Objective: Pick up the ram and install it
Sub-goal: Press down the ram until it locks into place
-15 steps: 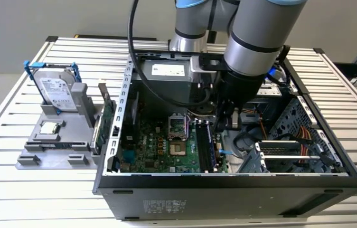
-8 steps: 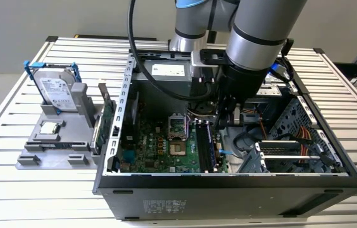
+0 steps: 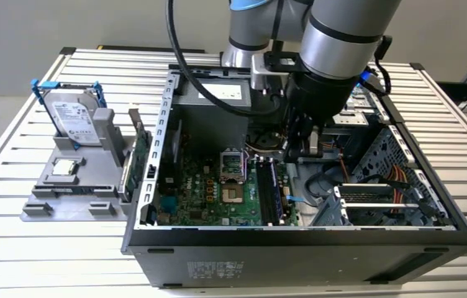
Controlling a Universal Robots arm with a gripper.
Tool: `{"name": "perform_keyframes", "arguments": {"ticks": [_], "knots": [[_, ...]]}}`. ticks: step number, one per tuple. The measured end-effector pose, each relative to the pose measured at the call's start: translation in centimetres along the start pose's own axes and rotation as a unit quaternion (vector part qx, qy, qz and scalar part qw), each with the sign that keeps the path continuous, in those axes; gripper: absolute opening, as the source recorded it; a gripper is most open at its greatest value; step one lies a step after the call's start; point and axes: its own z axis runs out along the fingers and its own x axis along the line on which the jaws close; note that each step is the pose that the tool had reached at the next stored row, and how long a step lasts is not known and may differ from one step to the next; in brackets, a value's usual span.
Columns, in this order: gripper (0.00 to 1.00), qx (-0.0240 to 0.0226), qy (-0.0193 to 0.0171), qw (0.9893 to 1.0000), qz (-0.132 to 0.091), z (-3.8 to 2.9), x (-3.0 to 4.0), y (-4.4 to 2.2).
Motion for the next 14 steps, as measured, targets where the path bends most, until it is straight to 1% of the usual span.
{"name": "perform_keyframes", "arguments": {"ticks": [3,8,14], "knots": [[0.00,0.0000,0.0000,1.0000,0.000,-0.64,0.00,0.02],[0.00,0.0000,0.0001,1.0000,0.000,-1.37,0.00,0.03],[0.00,0.0000,0.0000,1.0000,0.000,-1.57,0.00,0.04]]}}
